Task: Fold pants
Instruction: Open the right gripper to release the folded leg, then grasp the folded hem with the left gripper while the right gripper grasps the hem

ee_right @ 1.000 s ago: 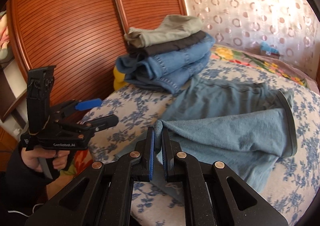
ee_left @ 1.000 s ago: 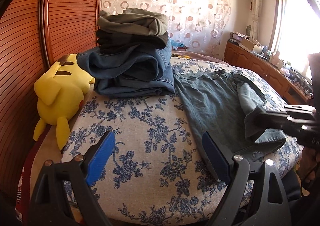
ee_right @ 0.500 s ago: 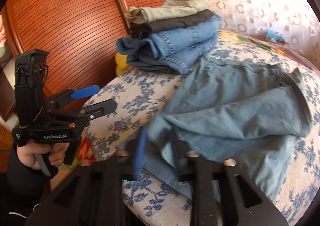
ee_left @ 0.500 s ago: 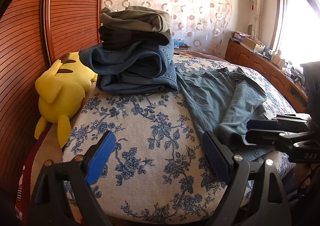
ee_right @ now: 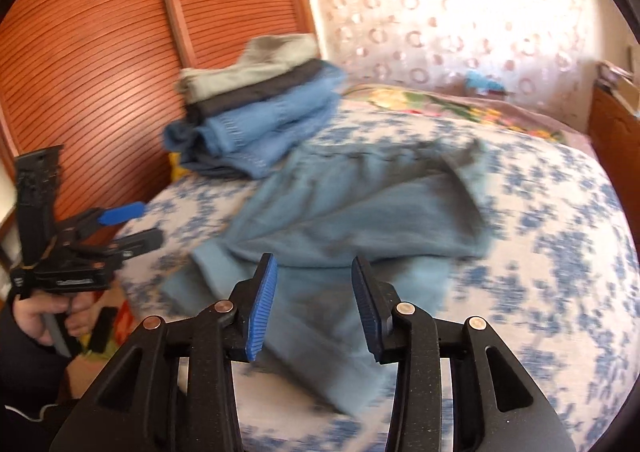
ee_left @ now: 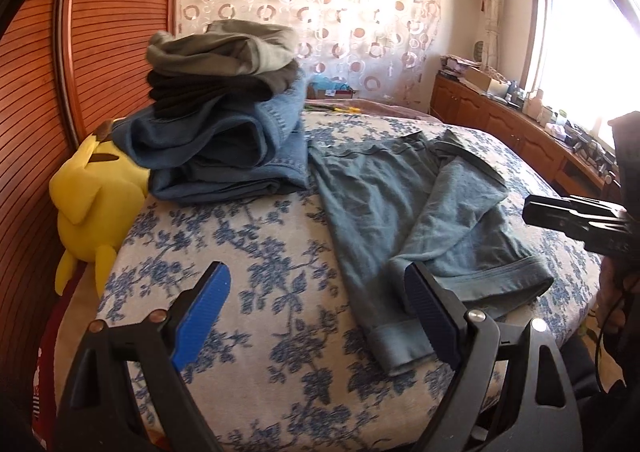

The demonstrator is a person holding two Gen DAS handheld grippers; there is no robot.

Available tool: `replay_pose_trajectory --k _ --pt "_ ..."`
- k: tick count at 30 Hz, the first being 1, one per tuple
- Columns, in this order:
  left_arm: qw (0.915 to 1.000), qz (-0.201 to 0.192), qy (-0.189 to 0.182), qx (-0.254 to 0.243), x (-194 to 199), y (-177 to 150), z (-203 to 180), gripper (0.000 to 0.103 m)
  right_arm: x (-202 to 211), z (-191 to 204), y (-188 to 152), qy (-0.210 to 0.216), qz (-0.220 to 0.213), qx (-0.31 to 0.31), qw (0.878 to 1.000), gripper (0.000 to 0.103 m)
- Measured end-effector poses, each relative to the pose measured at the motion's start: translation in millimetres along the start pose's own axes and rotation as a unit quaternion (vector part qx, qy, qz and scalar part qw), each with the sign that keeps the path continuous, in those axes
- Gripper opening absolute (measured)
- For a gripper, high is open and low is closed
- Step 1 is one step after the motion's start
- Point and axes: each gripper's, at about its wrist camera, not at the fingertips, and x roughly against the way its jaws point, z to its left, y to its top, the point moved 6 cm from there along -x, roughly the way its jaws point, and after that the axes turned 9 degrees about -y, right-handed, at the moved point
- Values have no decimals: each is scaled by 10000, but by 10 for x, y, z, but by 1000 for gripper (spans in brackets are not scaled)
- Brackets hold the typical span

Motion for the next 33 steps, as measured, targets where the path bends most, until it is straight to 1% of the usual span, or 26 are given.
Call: replay_pose_trajectory --k 5,7,12,16,17,19,20,22,27,30,32,33 --pt "9998 45 -124 -175 -109 84 -155 89 -7 -362 4 -337 -59 -209 9992 45" --pt "9996 68 -173 -223 -154 102 -194 89 -36 -445 16 -421 -52 -242 9988 48" --pt "9989 221 -315 -279 -308 82 -261 88 -162 -679 44 -644 -16 -194 9977 50" --pt "9984 358 -346 -265 -380 23 -255 79 -282 -818 57 -701 71 -293 9971 50" --pt "9982 401 -377 -255 -404 4 -256 74 -300 -840 61 -710 96 -327 9969 50" --pt "9979 472 -391 -220 -438 -26 -255 68 -314 -852 77 -665 119 -357 9971 50" --pt "9978 485 -399 -206 -447 -33 -254 63 -323 -843 85 -630 136 -333 9974 50" --pt "9977 507 -430 -164 -451 -52 -262 58 -358 -822 95 -627 203 -242 9975 50" --pt "9975 509 -464 -148 -453 -80 -293 50 -429 -788 82 -569 293 -127 9979 50" --pt "9974 517 -468 -158 -455 -101 -303 44 -443 -789 82 -582 321 -104 9977 50" --pt "9973 520 -475 -197 -428 -129 -315 35 -456 -797 87 -561 345 -109 9978 46" --pt "9973 518 -474 -201 -406 -137 -315 34 -461 -799 91 -532 359 -124 9979 41"
